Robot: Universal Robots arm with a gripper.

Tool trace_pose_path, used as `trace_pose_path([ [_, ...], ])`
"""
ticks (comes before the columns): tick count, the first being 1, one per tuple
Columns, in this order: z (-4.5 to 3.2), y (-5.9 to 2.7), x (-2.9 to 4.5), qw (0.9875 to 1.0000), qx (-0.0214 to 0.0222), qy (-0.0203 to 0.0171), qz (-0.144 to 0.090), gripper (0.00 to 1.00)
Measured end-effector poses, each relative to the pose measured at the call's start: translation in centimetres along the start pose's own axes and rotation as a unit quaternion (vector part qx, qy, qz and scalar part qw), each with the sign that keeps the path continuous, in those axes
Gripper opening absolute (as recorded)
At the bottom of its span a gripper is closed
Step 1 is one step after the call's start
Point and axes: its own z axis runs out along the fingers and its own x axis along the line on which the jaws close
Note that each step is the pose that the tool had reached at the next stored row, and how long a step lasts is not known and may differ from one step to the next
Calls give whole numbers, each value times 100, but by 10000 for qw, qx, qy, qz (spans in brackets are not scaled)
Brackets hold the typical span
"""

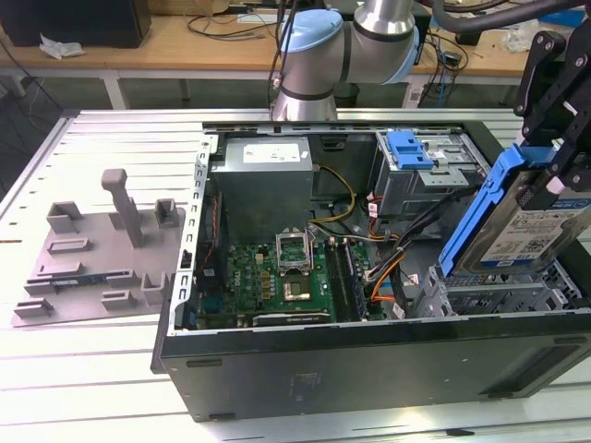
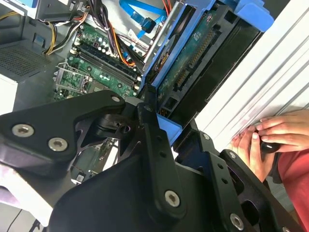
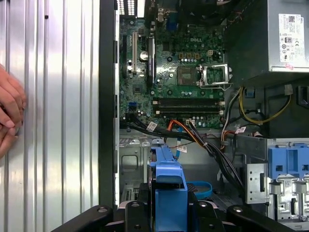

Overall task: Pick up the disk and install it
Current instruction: 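Insert the disk into the insertion slot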

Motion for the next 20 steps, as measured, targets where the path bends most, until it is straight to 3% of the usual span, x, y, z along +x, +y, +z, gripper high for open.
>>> trace_pose_path([
  [20,85,-13,6,10000,0,0,0,37],
])
